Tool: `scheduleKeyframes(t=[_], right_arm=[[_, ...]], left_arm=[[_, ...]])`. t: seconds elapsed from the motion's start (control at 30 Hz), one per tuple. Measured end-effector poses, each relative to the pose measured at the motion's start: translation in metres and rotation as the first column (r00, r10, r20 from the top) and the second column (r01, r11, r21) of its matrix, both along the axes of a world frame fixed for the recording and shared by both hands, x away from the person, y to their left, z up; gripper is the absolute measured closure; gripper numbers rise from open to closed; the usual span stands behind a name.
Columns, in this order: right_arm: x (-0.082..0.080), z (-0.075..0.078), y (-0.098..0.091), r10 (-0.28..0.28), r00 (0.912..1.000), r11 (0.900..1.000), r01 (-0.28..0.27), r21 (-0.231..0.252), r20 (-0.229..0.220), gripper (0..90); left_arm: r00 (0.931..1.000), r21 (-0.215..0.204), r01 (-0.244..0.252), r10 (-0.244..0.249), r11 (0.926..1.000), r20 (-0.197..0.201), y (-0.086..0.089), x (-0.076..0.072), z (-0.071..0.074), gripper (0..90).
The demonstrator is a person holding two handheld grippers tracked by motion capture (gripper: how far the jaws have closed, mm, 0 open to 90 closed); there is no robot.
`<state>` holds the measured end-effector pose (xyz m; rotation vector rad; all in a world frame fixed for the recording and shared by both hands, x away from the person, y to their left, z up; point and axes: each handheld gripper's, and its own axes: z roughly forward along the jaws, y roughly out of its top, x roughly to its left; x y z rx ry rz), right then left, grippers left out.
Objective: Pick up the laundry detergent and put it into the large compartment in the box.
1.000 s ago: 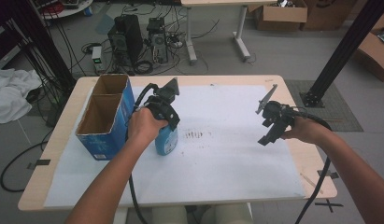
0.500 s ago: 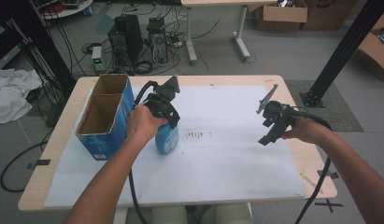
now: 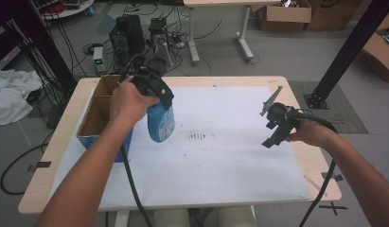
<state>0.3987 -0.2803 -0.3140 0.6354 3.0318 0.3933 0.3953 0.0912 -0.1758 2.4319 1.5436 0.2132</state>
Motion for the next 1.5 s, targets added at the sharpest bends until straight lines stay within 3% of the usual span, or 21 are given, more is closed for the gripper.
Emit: scheduleKeyframes(t=[0.03,0.07,0.1,0.13,0.17,0.33,0.5,0.83,0.97,1.0,1.03,1.1,1.27,1.5], right_arm=[[0.000,0.000,0.000,0.000,1.0000,1.0000,0.000,0.000,0.000,18.2],[-0.001,0.000,0.000,0.004,1.0000,1.0000,-0.004,-0.002,0.001,18.2],[-0.001,0.000,0.001,0.006,1.0000,1.0000,-0.006,0.002,0.003,18.2],[-0.001,0.001,0.001,0.006,1.0000,1.0000,-0.006,0.001,0.002,18.2],[-0.001,0.001,0.001,0.006,1.0000,1.0000,-0.006,0.001,0.002,18.2],[0.000,0.003,0.000,0.008,0.9999,0.9999,-0.009,0.010,0.013,18.7],[0.000,0.004,0.000,0.009,0.9999,0.9999,-0.009,0.011,0.012,18.7],[0.002,0.002,0.001,0.014,0.9998,0.9998,-0.014,0.017,0.015,18.7],[0.004,0.002,0.004,0.016,0.9998,0.9997,-0.016,0.016,0.013,18.6],[0.004,0.002,0.004,0.015,0.9998,0.9997,-0.015,0.017,0.012,18.6],[0.004,0.001,0.005,0.018,0.9997,0.9997,-0.018,0.017,0.014,18.6],[0.004,0.002,0.005,0.018,0.9998,0.9997,-0.018,0.015,0.012,18.7],[0.004,0.002,0.005,0.016,0.9998,0.9997,-0.016,0.016,0.012,18.7],[0.004,0.001,0.005,0.013,0.9999,0.9998,-0.013,0.016,0.009,18.7]], left_arm=[[1.0000,0.000,0.000,0.000,1.0000,0.000,0.000,0.000,0.000,37.2],[1.0000,0.011,-0.006,0.006,0.9999,0.006,0.004,0.001,0.015,37.3],[1.0000,0.011,-0.006,0.006,0.9999,0.006,0.004,0.001,0.015,37.3],[0.9998,0.017,-0.018,0.018,0.9997,0.012,0.008,0.001,0.029,37.3],[0.9998,0.017,-0.018,0.018,0.9997,0.012,0.008,0.001,0.029,37.3],[0.9972,0.011,-0.065,0.065,0.9978,0.037,0.020,0.003,0.063,37.3],[0.9920,0.000,-0.112,0.112,0.9937,0.058,0.033,0.002,0.080,37.4],[0.9844,0.023,-0.173,0.172,0.9847,0.037,0.063,0.000,0.095,37.6],[0.9720,0.035,-0.231,0.229,0.9723,0.053,0.080,-0.001,0.100,37.6],[0.9720,0.035,-0.231,0.229,0.9723,0.053,0.080,-0.001,0.100,37.6],[0.9636,0.037,-0.263,0.260,0.9642,0.062,0.088,-0.002,0.103,37.6],[0.9616,0.037,-0.269,0.267,0.9624,0.065,0.090,-0.002,0.103,37.6],[0.9410,0.038,-0.332,0.328,0.9426,0.083,0.105,-0.004,0.104,37.6],[0.9212,0.042,-0.383,0.378,0.9227,0.090,0.121,-0.006,0.100,37.6]])
